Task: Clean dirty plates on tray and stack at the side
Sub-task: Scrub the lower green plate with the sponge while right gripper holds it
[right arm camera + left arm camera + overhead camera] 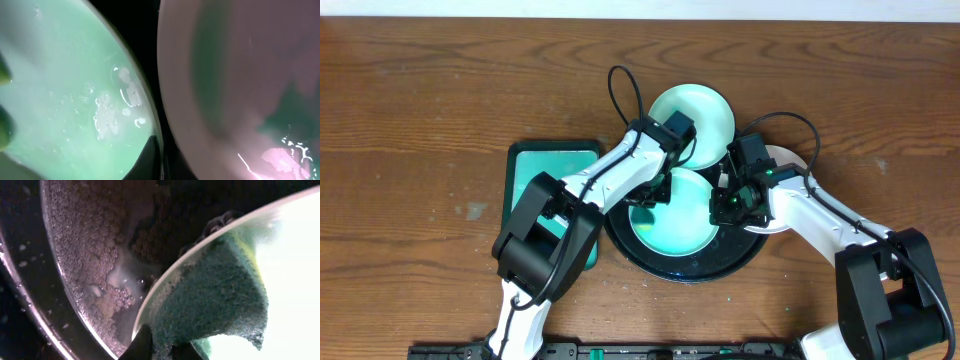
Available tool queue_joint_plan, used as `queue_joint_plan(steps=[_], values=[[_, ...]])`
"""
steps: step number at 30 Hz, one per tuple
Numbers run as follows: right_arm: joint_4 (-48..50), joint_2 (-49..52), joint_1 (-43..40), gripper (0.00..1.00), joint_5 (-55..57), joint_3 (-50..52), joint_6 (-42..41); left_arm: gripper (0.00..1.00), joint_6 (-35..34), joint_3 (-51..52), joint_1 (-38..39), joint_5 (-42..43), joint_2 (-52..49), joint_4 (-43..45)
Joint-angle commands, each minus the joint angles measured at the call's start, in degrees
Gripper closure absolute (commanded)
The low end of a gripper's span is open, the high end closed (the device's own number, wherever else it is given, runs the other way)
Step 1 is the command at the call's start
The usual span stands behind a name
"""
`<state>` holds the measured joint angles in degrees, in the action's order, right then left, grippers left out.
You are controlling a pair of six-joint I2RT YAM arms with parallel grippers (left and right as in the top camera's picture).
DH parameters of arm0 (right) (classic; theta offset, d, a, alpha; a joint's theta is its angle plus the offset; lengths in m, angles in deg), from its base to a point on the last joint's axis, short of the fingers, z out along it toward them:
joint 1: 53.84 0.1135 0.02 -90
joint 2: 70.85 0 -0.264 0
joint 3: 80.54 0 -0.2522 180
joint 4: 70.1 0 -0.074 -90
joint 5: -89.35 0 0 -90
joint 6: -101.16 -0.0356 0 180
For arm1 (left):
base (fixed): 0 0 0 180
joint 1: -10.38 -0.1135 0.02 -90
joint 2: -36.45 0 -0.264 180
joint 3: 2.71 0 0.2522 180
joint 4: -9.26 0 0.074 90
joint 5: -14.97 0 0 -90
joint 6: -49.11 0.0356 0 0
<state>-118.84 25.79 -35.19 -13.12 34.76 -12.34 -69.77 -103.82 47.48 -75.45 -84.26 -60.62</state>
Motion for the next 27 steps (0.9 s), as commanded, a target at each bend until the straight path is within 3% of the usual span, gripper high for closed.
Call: queue_joint_plan(steps=[1,5,8,16,21,27], values=[[-0.1,0.8,-1.3,0.99,6.0,0.3,0.0,0.93,0.1,1.1,-2.7,-0.1,-1.3,5.1],[-0.1,0.8,-1.3,0.99,6.0,0.3,0.0,0.92,0.1,2.1,-2.2,19.5,-1.4,13.7],[-0.1,0.8,-1.3,0.99,6.0,0.3,0.0,0.93,0.0,2.9,-0.2,29.1,-2.3,19.1],[-0.2,0.8,-1.3,0.99,6.0,0.3,0.0,0.93,1.8,2.9,3.2,31.3,-3.0,12.7],[-0.2,0.8,-1.3,0.99,6.0,0.3,0.0,0.93,3.7,2.7,1.7,24.2,-3.0,2.3],[-0.2,0.8,-1.3,0.99,6.0,0.3,0.0,0.93,2.7,1.1,-1.7,-0.9,-1.4,-6.7]])
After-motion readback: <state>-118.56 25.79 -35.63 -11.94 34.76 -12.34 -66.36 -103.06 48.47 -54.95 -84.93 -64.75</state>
